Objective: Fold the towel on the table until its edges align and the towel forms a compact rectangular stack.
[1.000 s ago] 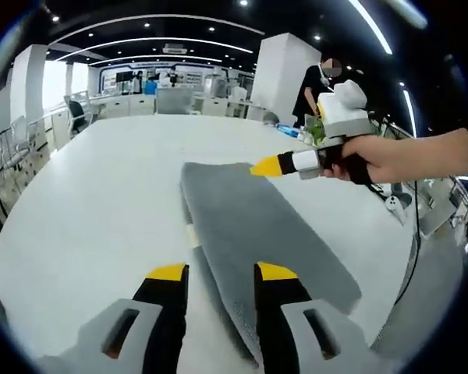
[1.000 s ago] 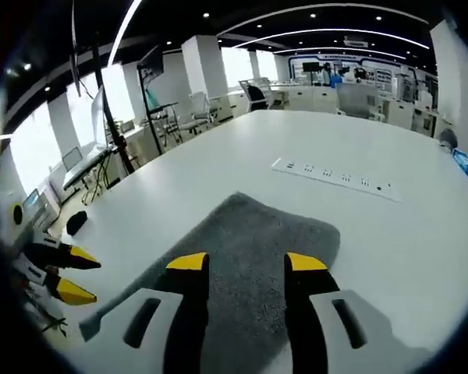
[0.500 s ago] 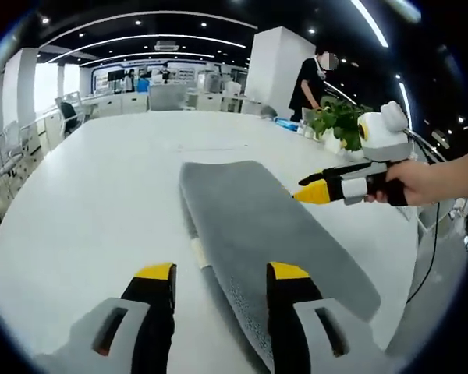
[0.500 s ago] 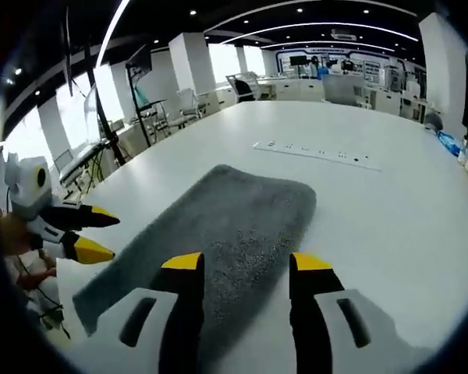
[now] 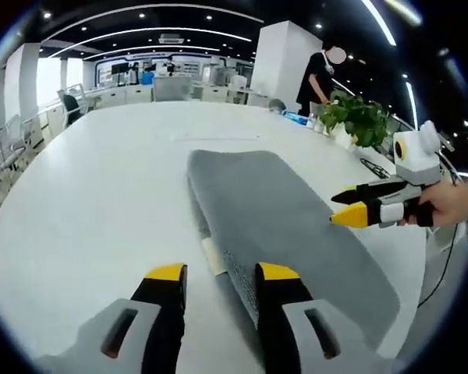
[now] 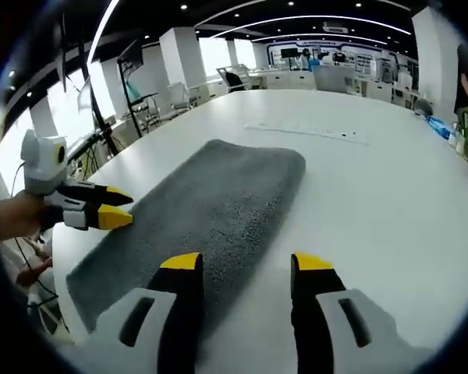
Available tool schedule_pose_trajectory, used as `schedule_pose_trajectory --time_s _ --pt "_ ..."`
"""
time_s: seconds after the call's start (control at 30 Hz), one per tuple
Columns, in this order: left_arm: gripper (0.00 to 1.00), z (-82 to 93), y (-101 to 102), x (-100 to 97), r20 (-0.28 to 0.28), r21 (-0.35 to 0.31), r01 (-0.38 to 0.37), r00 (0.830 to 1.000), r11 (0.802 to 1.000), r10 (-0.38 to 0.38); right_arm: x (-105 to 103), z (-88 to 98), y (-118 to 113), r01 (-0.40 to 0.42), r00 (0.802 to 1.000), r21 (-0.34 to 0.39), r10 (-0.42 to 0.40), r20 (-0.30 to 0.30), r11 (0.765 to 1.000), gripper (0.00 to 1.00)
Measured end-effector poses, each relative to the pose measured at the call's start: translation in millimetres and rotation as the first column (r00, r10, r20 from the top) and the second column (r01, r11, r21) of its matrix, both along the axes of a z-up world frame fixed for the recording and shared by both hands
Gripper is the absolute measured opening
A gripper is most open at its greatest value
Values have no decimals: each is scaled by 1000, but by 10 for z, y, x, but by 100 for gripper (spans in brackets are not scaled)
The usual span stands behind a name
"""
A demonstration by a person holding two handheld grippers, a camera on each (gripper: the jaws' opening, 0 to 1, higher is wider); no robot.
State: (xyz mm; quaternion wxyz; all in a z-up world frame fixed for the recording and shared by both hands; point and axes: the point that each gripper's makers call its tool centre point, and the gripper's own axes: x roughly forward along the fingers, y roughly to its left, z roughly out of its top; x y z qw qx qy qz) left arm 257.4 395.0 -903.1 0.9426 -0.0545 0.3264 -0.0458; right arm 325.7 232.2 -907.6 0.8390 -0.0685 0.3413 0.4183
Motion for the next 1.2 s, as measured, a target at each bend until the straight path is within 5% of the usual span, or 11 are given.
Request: schedule_pose_trajectory --time_s 0.27,0.53,0.97,1.2 --pt "29 -114 -36 71 -5 -41 4 1000 999 -4 -82 -120 38 30 996 32 -27 -85 999 23" --pt "21 -149 -92 106 9 -84 -18 1000 996 19 -96 -127 97 50 993 56 -44 -110 997 9" --pt "13 -140 -309 222 17 -18 0 1000 1000 0 -42 -91 -119 75 993 45 -70 -91 996 4" --pt "12 -141 -663 285 14 -20 55 998 998 -55 67 -109 -437 103 992 28 -100 -76 994 4"
